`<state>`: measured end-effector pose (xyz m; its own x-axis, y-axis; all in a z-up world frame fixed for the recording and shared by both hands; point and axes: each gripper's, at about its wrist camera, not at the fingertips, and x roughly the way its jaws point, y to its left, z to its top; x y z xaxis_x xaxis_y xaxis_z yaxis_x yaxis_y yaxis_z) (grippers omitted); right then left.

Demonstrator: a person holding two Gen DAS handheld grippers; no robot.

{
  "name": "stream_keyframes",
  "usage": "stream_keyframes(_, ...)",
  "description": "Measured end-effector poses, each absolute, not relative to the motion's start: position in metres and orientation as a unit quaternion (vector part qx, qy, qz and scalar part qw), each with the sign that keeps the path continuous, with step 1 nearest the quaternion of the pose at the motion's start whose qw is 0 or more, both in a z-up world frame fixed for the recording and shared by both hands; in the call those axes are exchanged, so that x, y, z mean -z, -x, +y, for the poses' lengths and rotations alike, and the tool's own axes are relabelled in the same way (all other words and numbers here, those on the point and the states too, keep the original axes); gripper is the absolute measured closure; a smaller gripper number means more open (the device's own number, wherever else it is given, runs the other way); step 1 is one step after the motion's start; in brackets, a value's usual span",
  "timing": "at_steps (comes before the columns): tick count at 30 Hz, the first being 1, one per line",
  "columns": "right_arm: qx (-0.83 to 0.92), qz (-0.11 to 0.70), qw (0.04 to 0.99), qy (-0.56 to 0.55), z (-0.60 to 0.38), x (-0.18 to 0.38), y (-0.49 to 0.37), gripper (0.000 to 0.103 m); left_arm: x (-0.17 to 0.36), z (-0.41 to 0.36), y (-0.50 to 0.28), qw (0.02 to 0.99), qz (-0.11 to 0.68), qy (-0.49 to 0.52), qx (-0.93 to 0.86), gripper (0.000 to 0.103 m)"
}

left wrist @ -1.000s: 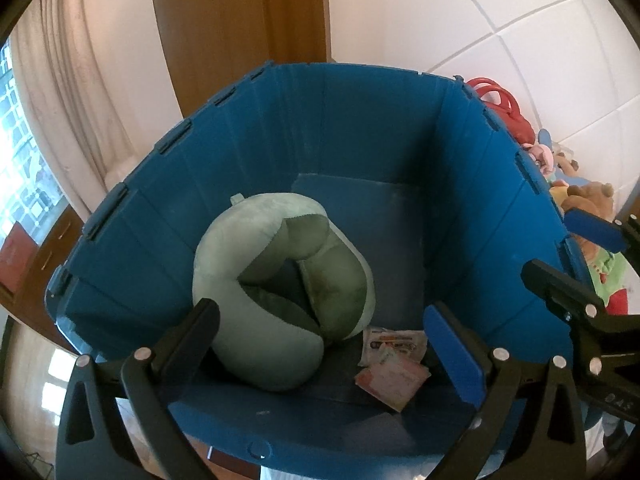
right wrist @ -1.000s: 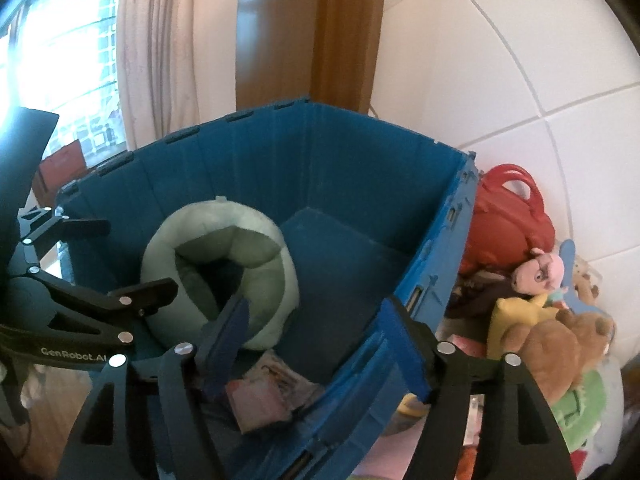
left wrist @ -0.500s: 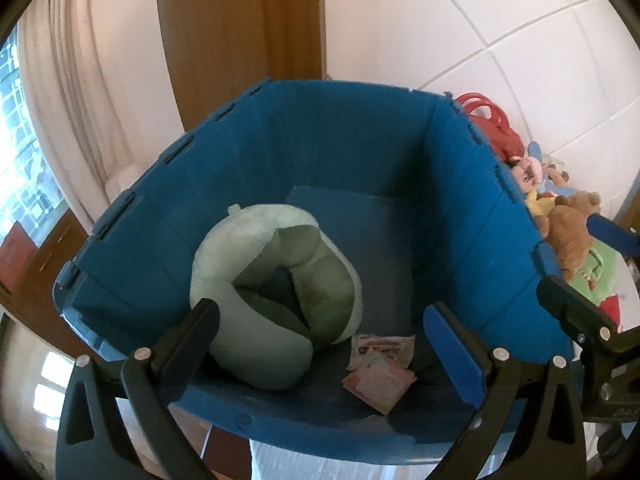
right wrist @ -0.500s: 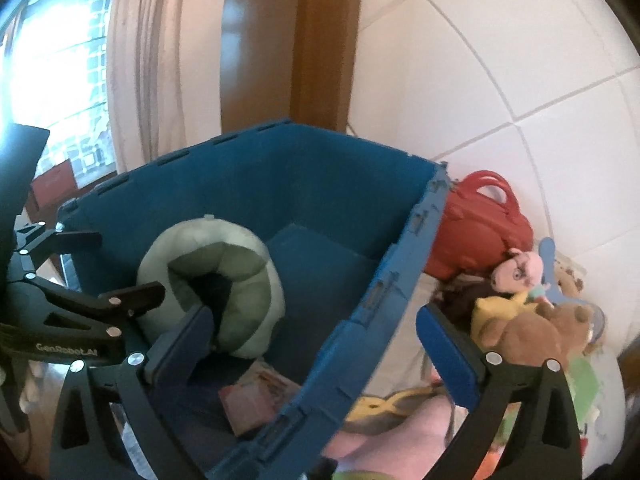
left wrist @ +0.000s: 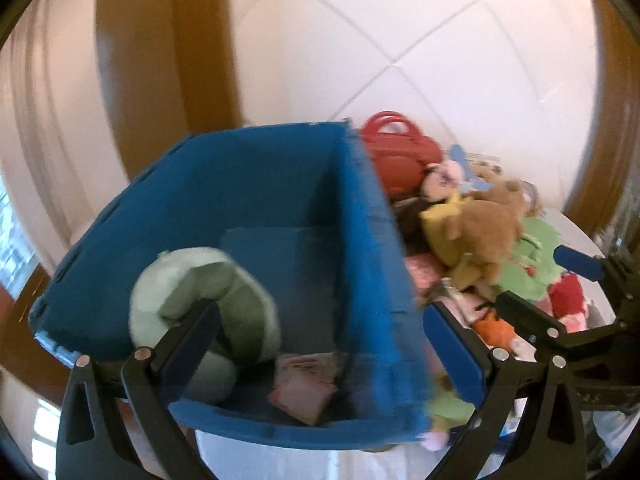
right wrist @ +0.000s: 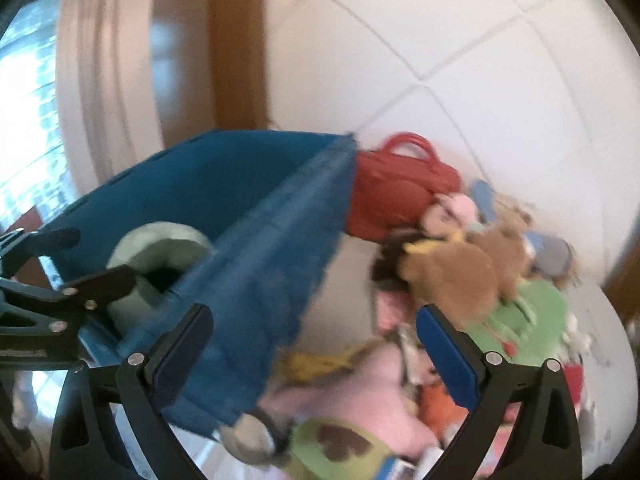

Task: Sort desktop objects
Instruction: 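Move both grippers back from the crate toward the heap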

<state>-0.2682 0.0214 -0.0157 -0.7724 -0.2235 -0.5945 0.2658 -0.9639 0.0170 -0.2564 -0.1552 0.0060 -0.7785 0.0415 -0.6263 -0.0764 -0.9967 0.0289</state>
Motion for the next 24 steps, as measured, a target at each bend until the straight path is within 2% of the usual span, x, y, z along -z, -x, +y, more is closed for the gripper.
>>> stream_keyframes(8, 0.944, -0.005, 0.039, -0.329, 0.120, 0.031, 0.238, 0.000, 0.006, -0.078, 0.251, 0.110, 0.044, 0.338, -0.934, 0.000)
stream_keyframes(17, 0.923, -0.030, -0.041, -0.381, 0.235, 0.077, 0.208, 0.001, 0.082, 0.023, 0.251, 0.162, 0.062, 0.416, -0.893, 0.000)
stream_keyframes(24, 0.903, -0.032, -0.025, -0.428, 0.328, 0.122, 0.214, 0.014, 0.139, 0.105, 0.253, 0.140, 0.046, 0.467, -0.872, 0.000)
